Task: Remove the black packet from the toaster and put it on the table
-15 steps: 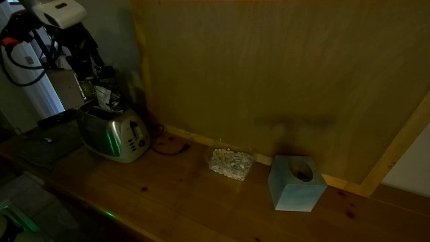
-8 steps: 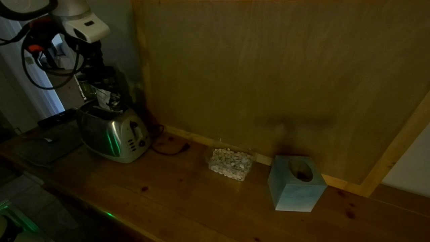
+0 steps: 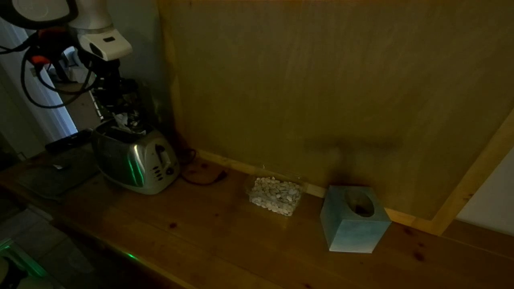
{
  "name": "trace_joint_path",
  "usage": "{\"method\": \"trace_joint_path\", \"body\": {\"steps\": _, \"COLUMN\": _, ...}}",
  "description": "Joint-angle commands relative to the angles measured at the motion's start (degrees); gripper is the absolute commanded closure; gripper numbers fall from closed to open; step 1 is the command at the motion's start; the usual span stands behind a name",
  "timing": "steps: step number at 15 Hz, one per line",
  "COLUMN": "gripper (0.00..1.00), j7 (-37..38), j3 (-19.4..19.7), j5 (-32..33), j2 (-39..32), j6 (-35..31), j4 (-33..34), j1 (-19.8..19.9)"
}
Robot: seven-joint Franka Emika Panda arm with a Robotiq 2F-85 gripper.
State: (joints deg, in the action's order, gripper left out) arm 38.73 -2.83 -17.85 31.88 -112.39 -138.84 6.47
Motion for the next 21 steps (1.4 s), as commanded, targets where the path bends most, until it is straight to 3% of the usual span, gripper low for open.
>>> {"method": "trace_joint_path", "body": {"steps": 1, "gripper": 0.53, "j7": 4.1, "j3": -0.94, "j5": 0.52, "j2": -0.9, "j6": 3.28, "j4": 1.42, "j1": 0.57}}
{"method": "trace_joint_path", "body": {"steps": 3, "gripper": 0.59, "j7": 5.08, "j3": -0.95, "j5": 0.43, "j2": -0.62, "j6": 3.74, "j4": 1.28, "j1": 0.44}}
{"method": "trace_joint_path", "body": {"steps": 7, "gripper": 0.9, "j7": 7.08, "j3": -1.49, "j5": 1.43, "j2": 1.16, "j6": 4.16, "j4": 0.42, "j1": 0.62}}
{"method": "trace_joint_path", "body": {"steps": 9, "gripper": 0.99, "j7": 8.46, "j3": -2.11, "j5": 2.38, "j2": 2.4, "j6": 4.21, "j4": 0.01, "j1": 0.76}}
{"method": "trace_joint_path", "body": {"steps": 17, "gripper": 1.0, "j7": 16.43, "j3": -6.41, "j5": 10.35, "j2": 9.89, "j6": 8.02, "j4": 0.42, "j1": 1.3}}
{"method": "trace_joint_path", "body": {"steps": 21, "gripper": 1.0, "j7": 17.8, "j3": -6.24, "j5": 15.07, "j2": 12.52, "j6": 9.36, "j4": 0.94, "j1": 2.56}}
